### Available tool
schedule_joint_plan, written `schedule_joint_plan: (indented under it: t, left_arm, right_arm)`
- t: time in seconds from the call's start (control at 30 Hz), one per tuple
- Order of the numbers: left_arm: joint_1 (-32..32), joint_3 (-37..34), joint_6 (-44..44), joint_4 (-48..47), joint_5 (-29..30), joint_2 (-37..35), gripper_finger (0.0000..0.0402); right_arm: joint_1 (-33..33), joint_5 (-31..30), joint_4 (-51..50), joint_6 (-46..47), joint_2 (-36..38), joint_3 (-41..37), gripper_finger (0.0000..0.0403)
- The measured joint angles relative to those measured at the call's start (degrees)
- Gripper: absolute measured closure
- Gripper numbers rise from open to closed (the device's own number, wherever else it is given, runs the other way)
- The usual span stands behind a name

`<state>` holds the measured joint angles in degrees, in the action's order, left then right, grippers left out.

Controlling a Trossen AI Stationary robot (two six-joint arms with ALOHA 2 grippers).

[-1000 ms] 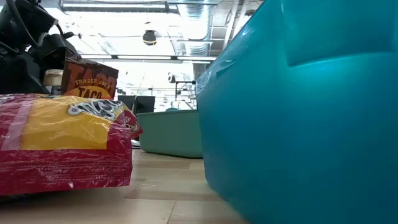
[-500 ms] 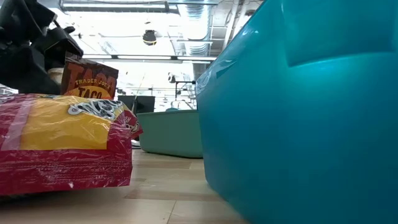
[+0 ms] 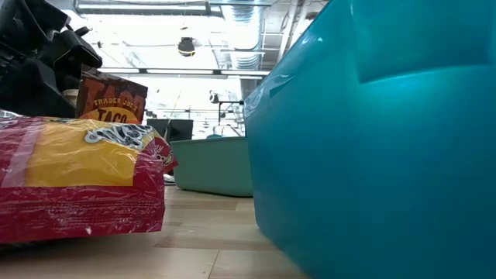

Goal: Pick & Place Food Item
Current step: Put the golden seasoning bottle into the blue bin

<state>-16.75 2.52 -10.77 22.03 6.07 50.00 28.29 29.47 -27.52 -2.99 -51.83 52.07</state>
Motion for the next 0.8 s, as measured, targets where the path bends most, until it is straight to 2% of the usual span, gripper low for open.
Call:
schedule_joint_plan:
  t: [0.17, 0.6, 0.8]
  left_arm:
    - [0.00, -0.44, 2.92, -1.34, 1.05, -0.02, 0.0101]
    - [0.00, -0.44, 3.03, -1.78, 1.02, -0.02, 0.0101]
    - [0.00, -0.44, 3.03, -5.78, 0.87, -0.04, 0.0101]
  right_arm:
    - [0.00, -1.05, -0.01, 0.00, 0.01, -0.01, 0.0403]
    - [-0.01, -1.07, -0.38, 0.01, 0.01, -0.02, 0.0403]
    - [0.00, -1.07, -0.38, 0.01, -0.01, -0.02, 0.0403]
